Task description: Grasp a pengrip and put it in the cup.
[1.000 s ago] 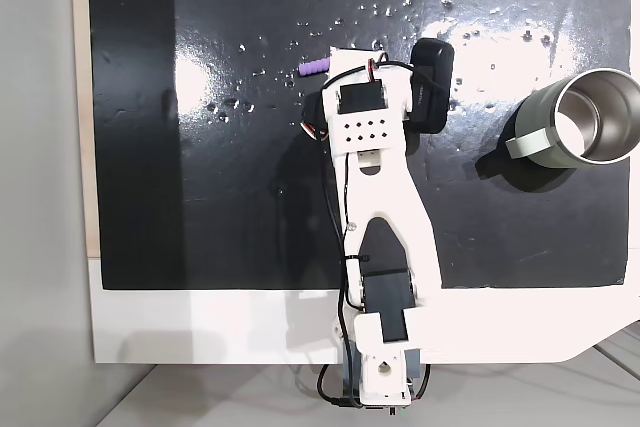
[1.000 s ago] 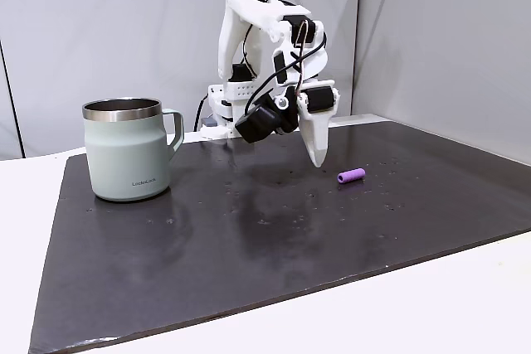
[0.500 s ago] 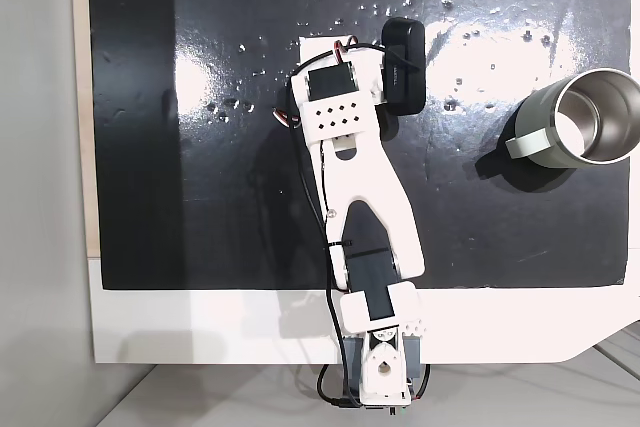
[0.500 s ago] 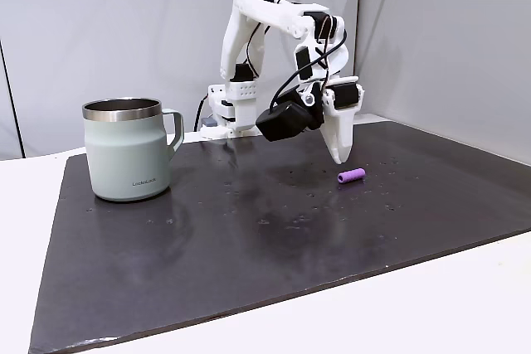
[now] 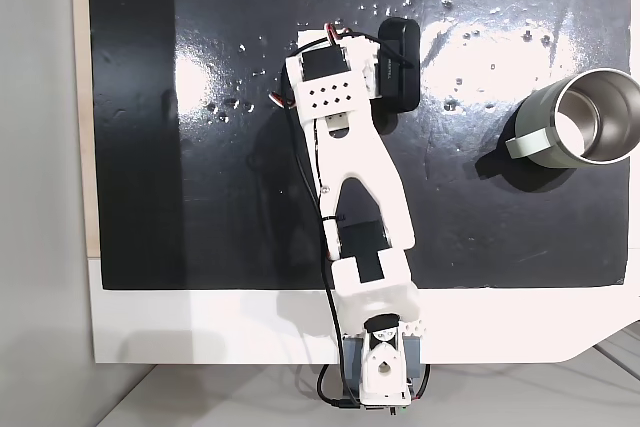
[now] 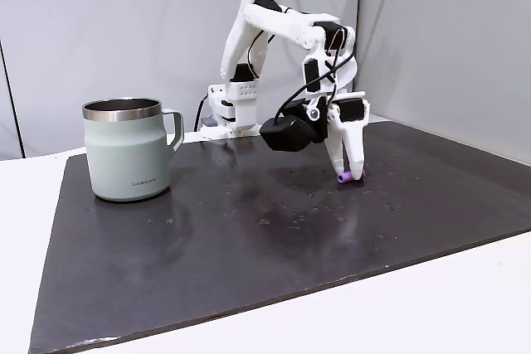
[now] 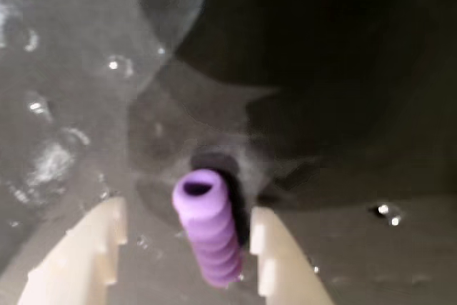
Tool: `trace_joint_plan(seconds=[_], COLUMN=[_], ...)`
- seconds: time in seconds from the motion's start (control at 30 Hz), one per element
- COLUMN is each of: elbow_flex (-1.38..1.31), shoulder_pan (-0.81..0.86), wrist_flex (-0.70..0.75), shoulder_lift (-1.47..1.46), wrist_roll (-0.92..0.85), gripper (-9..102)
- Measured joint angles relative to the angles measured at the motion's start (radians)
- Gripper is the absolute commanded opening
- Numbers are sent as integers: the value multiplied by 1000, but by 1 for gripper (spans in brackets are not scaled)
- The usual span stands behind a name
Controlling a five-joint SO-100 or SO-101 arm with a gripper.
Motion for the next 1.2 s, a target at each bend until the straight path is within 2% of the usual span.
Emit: trace_joint_plan(seconds=[0.13, 0.3, 0.43, 0.67, 0.87, 1.2], elbow_flex=[-69, -176, -212, -215, -212, -212], shoulder_pan=[-9, -25, -28, -34, -51, 21], wrist_flex=[20, 84, 107, 127, 215, 491], shoulder_lift=[-51, -120, -141, -140, -58, 150], wrist_roll=[2, 2, 2, 2, 3, 3], gripper=[22, 4, 0, 0, 0, 0])
